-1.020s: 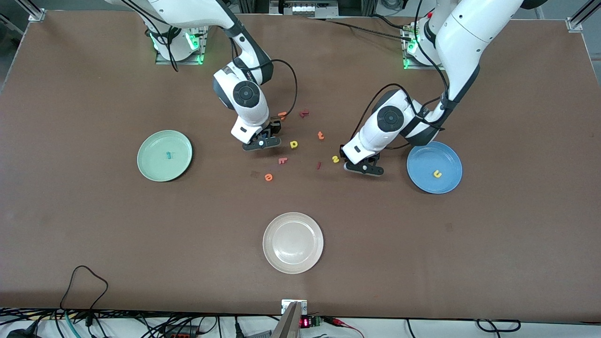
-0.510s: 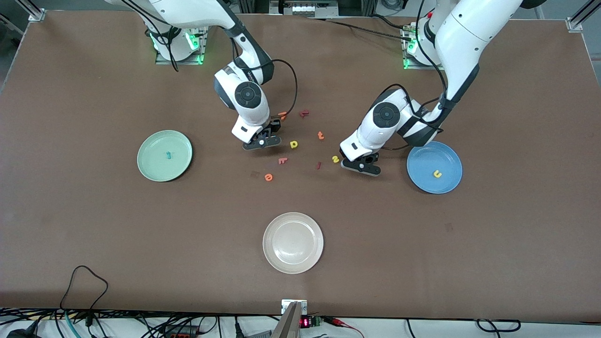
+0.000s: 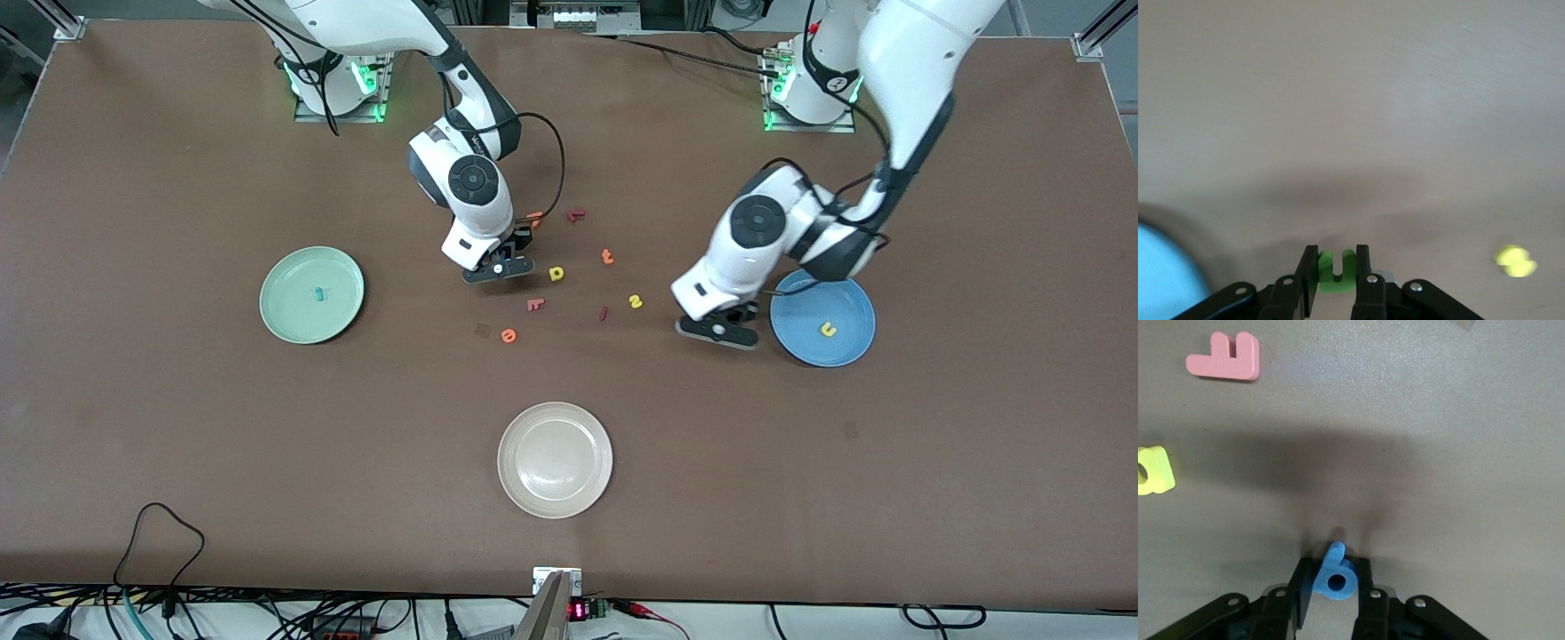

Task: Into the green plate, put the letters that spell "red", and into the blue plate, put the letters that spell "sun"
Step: 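Grasp the blue b and green u with the right and left grippers, then drop the blue b on the green plate and green u on the blue plate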

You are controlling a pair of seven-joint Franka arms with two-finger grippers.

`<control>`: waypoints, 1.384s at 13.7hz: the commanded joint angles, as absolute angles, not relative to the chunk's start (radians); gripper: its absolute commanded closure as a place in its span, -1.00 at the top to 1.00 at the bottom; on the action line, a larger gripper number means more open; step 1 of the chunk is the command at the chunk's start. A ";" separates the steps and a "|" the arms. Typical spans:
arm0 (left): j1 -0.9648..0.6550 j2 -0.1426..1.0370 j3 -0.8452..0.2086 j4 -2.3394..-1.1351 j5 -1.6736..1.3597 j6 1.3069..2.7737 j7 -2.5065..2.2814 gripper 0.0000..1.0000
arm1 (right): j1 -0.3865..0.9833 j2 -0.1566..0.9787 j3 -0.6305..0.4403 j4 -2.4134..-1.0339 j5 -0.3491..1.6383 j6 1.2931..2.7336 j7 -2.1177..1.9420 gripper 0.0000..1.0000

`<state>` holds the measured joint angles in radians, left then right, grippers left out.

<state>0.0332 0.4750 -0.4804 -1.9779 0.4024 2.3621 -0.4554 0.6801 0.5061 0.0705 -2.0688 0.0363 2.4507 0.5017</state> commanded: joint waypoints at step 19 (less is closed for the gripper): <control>0.365 0.457 -0.661 -2.031 0.411 2.364 -0.281 1.00 | 0.178 0.272 -0.057 -2.098 0.021 2.218 0.126 -0.73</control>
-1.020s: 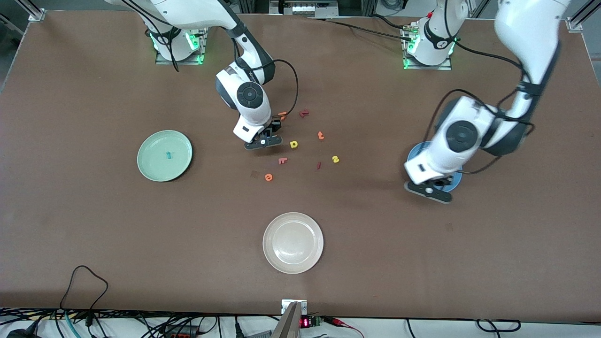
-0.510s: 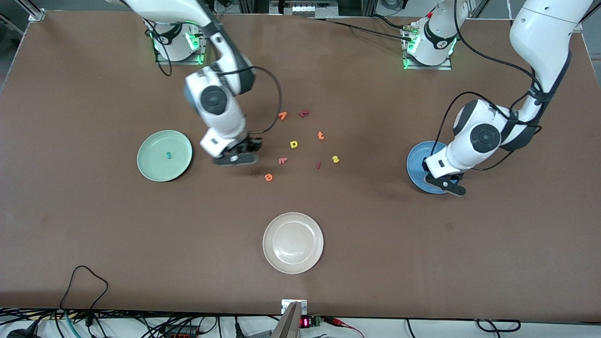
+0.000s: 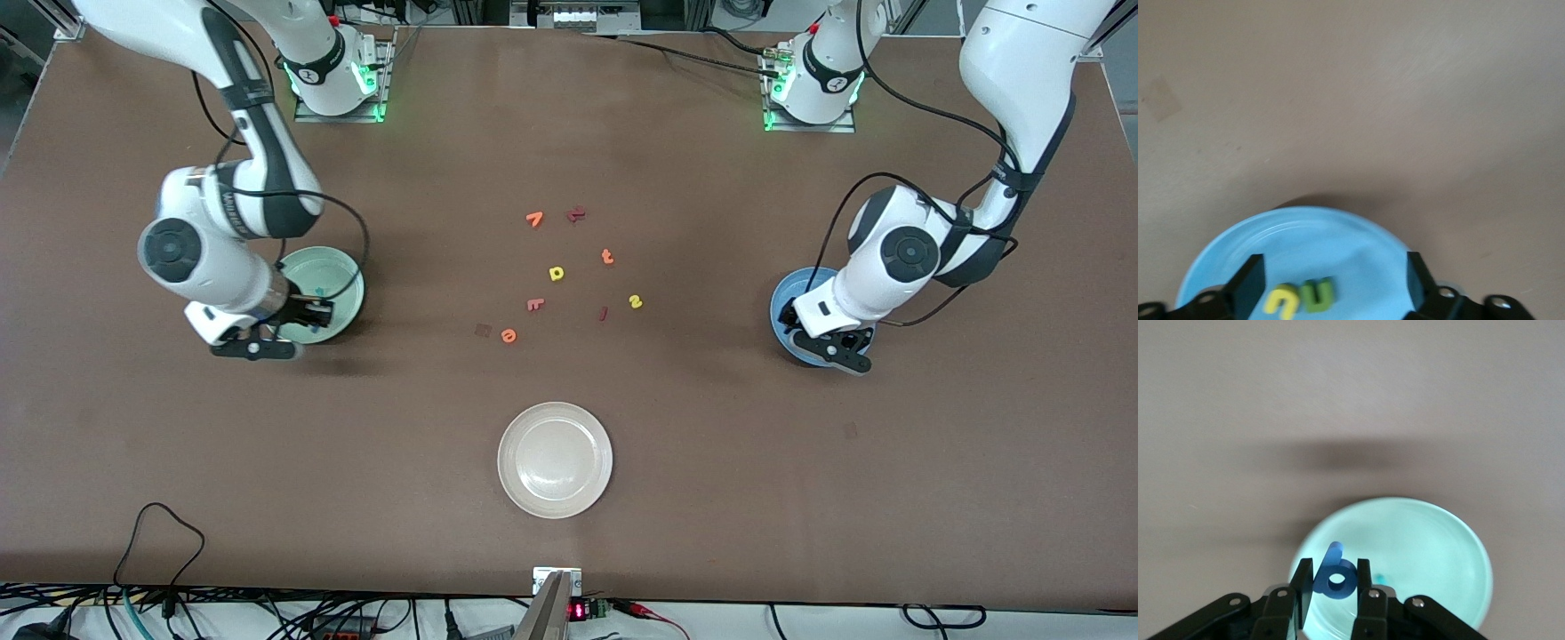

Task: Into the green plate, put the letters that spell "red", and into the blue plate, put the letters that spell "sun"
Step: 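Drop the blue b on the green plate and green u on the blue plate, then reach the left gripper to the yellow 2 while the right gripper reaches the e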

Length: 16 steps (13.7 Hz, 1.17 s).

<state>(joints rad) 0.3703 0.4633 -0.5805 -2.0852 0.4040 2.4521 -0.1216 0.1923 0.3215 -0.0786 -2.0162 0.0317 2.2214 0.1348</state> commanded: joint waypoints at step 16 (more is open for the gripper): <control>-0.063 0.696 -0.641 -1.861 0.615 2.315 -1.351 1.00 | 0.092 0.299 -0.051 -2.232 -0.101 2.421 0.126 1.00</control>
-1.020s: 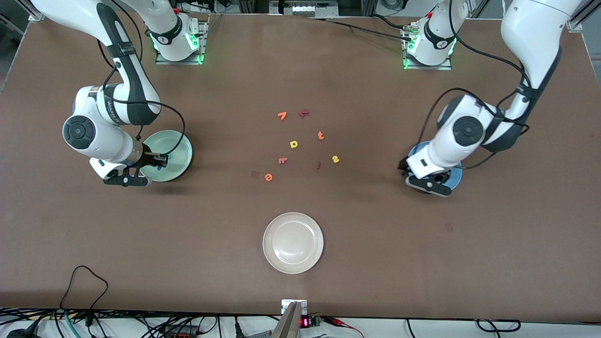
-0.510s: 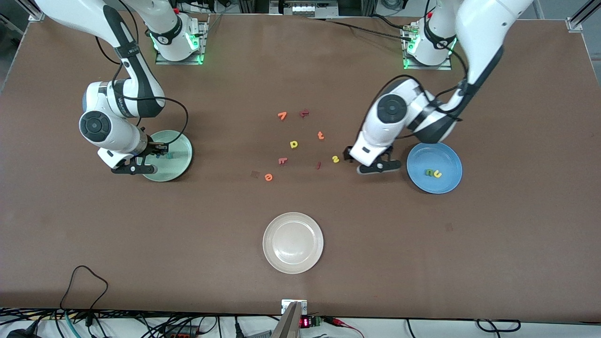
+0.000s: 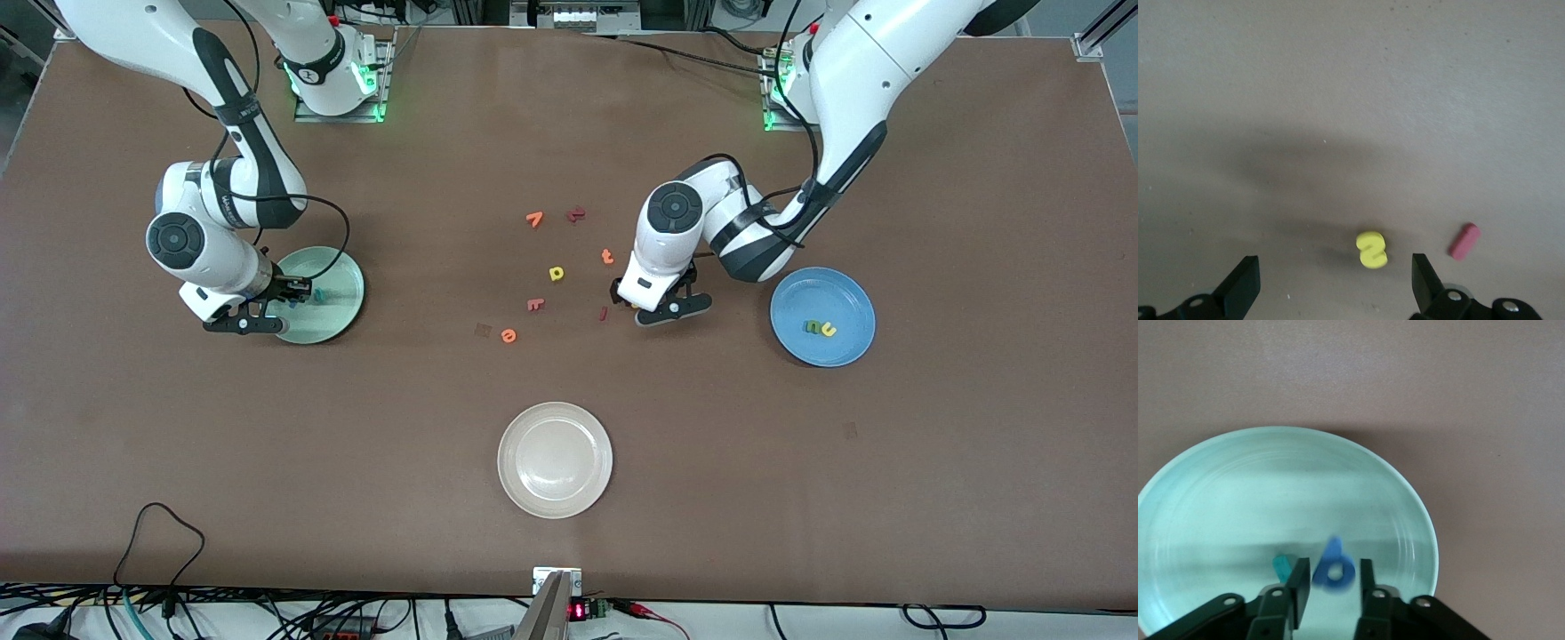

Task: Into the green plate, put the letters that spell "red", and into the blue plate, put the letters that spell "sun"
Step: 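Reach the left gripper to the yellow 2 while the right gripper reaches the e, then carry the yellow 2 to the blue plate while the right gripper grasps the e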

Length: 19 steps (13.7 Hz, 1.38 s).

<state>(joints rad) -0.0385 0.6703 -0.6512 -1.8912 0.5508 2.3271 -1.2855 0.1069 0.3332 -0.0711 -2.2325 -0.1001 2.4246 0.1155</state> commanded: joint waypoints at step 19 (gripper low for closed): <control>-0.063 0.758 -0.638 -1.870 0.663 2.385 -1.410 -0.66 | 0.515 0.641 0.103 -1.667 -0.008 2.324 0.149 0.12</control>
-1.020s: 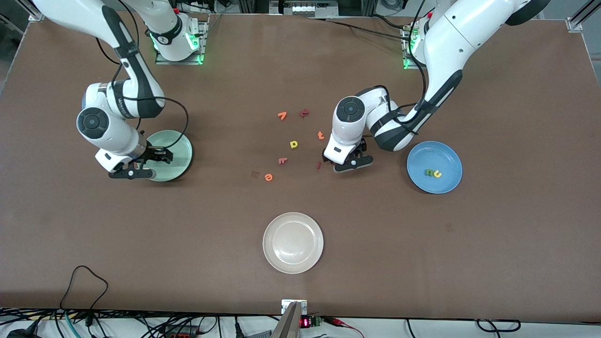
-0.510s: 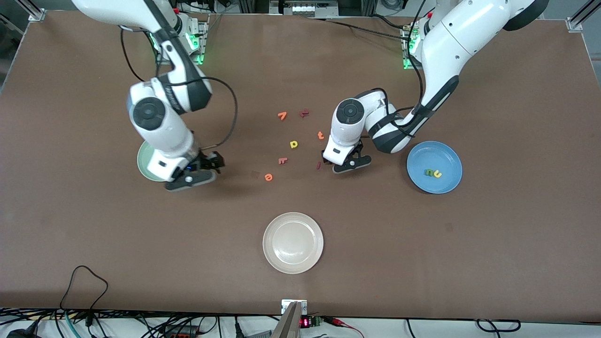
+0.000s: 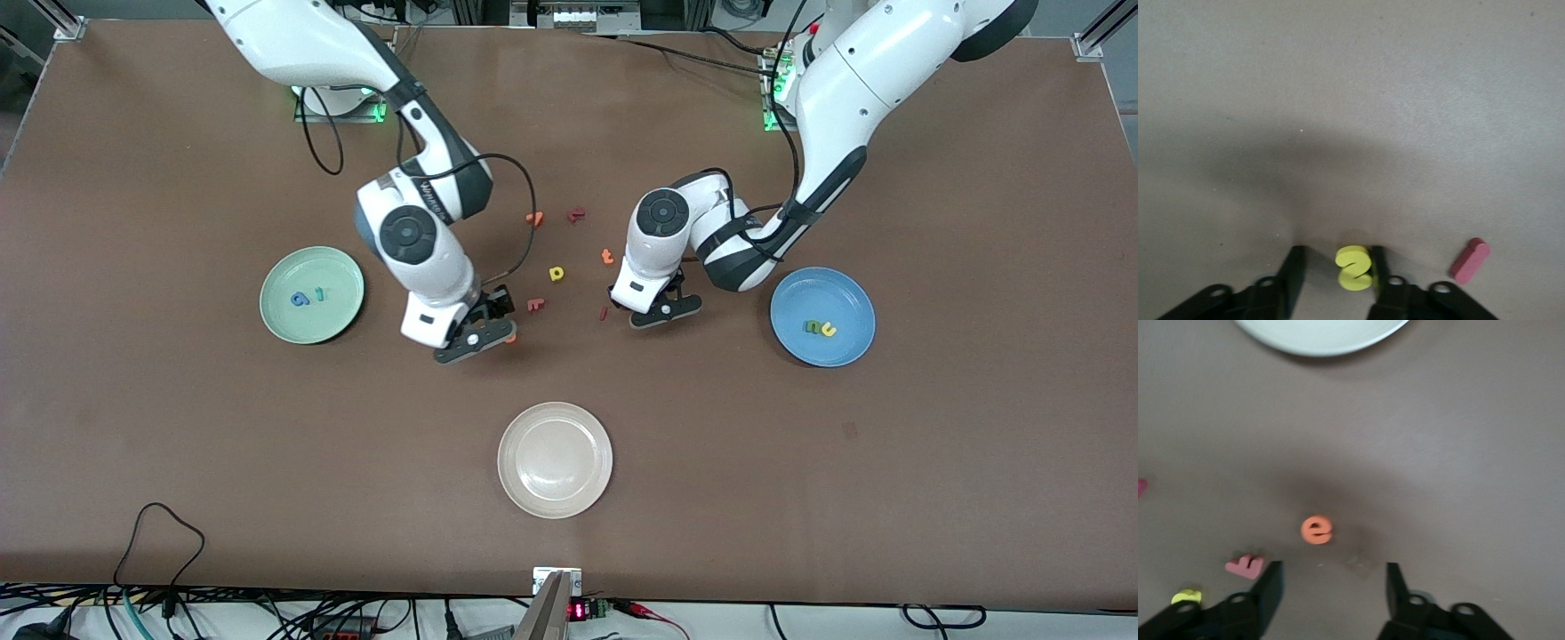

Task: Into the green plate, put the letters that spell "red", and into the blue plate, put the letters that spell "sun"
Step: 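Carry the yellow 2 to the blue plate while the right gripper grasps the e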

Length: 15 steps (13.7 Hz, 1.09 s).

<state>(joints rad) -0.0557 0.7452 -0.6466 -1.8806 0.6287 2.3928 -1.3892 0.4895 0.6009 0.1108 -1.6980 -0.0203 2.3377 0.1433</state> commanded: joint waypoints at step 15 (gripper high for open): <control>0.220 0.528 -0.649 -1.882 0.663 1.924 -0.881 -0.72 | 0.538 0.744 0.094 -1.663 -0.017 2.483 0.146 0.02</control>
